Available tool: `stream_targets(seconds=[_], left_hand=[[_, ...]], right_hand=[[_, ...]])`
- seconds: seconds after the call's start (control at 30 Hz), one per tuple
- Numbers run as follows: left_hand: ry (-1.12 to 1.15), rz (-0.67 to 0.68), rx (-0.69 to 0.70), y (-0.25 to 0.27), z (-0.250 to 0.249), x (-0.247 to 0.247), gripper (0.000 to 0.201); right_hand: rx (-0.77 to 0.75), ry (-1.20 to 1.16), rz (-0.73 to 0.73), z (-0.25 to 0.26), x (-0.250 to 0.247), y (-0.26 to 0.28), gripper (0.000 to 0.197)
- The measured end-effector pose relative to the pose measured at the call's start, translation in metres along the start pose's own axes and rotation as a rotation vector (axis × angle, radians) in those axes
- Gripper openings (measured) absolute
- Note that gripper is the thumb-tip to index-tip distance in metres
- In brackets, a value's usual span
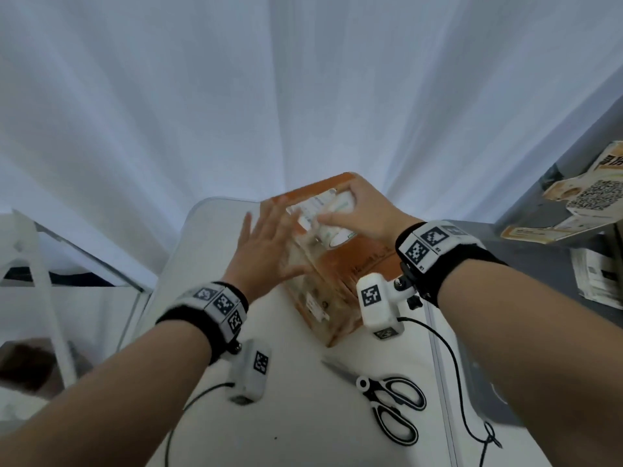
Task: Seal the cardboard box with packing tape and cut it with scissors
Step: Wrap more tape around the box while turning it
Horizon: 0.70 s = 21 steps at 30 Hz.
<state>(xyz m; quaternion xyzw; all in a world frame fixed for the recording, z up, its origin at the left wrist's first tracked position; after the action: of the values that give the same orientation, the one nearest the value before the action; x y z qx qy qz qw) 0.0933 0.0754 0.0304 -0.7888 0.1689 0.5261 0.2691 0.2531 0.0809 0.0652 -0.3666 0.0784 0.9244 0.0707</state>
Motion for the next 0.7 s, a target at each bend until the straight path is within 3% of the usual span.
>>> stream_targets(seconds=[0.07,0.17,0.37,0.5,0.7], left_hand=[[-0.093,0.086,0.249,-0.008,-0.019,0.004,0.060],[-0.048,0.243,0.142,-0.008,-0.018,0.028,0.043],[-0.058,0.271,-0.052,-0.026,-0.029,0.054,0.052],[-0.011,0.319,-0.175,-0.034,-0.022,0.059,0.056],[-0.033,0.401,-0.265,-0.041,-0.016,0.067,0.074]], right_hand=[[-0.033,0.090,0.109,-0.003,0.016,0.010,0.068],[-0.038,0.059,0.161,-0.011,0.022,0.017,0.059],[-0.115,0.131,0.148,-0.007,0.010,0.016,0.062],[-0.112,0.250,0.053,-0.017,-0.005,0.014,0.077],[-0.071,0.157,0.020,-0.028,0.011,0.022,0.098]])
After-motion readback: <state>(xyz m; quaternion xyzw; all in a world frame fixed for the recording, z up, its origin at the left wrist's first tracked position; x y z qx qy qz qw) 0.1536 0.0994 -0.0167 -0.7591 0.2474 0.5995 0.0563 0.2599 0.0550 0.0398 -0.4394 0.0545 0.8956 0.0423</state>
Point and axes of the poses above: each hand's wrist, its own y-axis away from the middle knuckle, its own x-axis out of the palm, z = x × y, the point moved 10 cm from there along -y, towards the middle knuckle, and after that the axes turned 9 degrees about -z, right-handed, at the moved point
